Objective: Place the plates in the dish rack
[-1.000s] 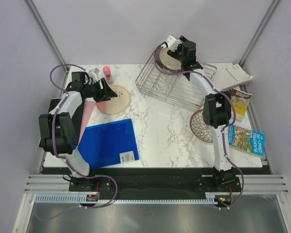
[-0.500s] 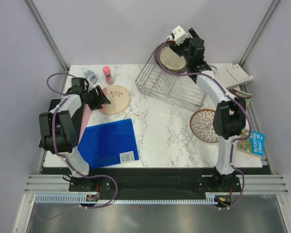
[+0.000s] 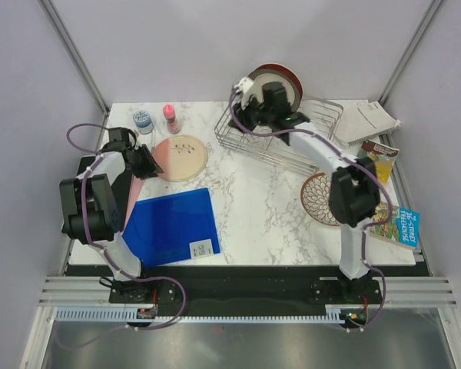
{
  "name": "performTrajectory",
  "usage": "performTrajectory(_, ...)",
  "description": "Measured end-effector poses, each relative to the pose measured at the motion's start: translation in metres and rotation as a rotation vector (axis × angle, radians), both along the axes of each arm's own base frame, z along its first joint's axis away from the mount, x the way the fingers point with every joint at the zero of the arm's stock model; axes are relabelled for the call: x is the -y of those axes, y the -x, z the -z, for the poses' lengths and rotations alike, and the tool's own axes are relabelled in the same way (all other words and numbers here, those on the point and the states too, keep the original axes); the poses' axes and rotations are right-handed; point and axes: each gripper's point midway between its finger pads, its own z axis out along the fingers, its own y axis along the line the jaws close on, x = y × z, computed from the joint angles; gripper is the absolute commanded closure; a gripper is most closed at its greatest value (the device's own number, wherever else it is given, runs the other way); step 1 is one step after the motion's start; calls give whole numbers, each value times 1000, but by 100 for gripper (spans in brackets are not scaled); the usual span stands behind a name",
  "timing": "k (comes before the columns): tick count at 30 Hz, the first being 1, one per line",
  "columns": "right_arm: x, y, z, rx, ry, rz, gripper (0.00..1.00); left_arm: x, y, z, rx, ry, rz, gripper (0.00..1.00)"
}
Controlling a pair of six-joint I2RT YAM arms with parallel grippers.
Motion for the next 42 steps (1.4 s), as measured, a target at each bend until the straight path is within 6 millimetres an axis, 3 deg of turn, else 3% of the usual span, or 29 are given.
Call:
performTrajectory(1, -17, 6, 32, -73, 21, -39, 86, -2, 0, -1, 2, 9, -3, 88)
performTrajectory(4, -55, 25, 111, -250, 85, -122, 89, -7, 0, -7, 17, 45, -8, 98)
performTrajectory(6, -74, 35, 145, -320, 115, -163, 89, -11, 1, -13, 30, 63, -12, 98)
performTrajectory(8, -87, 41, 161, -350, 129, -192, 89, -13, 2, -22, 49, 77, -15, 81)
performTrajectory(10, -98, 41, 158, -341, 123, -211, 83, -11, 4, -26, 61, 89, -9, 53)
performTrajectory(13, -117, 35, 137, -285, 90, -233, 78, -7, 9, -25, 50, 107, -13, 47)
performTrajectory(16, -132, 31, 122, -233, 63, -246, 78, -5, 13, -19, 26, 117, -24, 46)
performTrajectory(19, -145, 33, 127, -217, 63, -255, 78, -7, 12, -15, 14, 117, -41, 46)
performTrajectory(26, -158, 45, 200, -297, 147, -238, 78, -12, 12, 6, -41, 121, -83, 45)
performTrajectory(29, -157, 49, 216, -321, 170, -233, 78, -13, 6, 13, -56, 131, -95, 44)
performTrajectory(36, -142, 57, 218, -322, 210, -218, 79, -12, -11, 8, -25, 100, -93, 43)
performTrajectory(42, -116, 79, 221, -340, 275, -214, 78, -2, -11, 11, -35, 58, -75, 42)
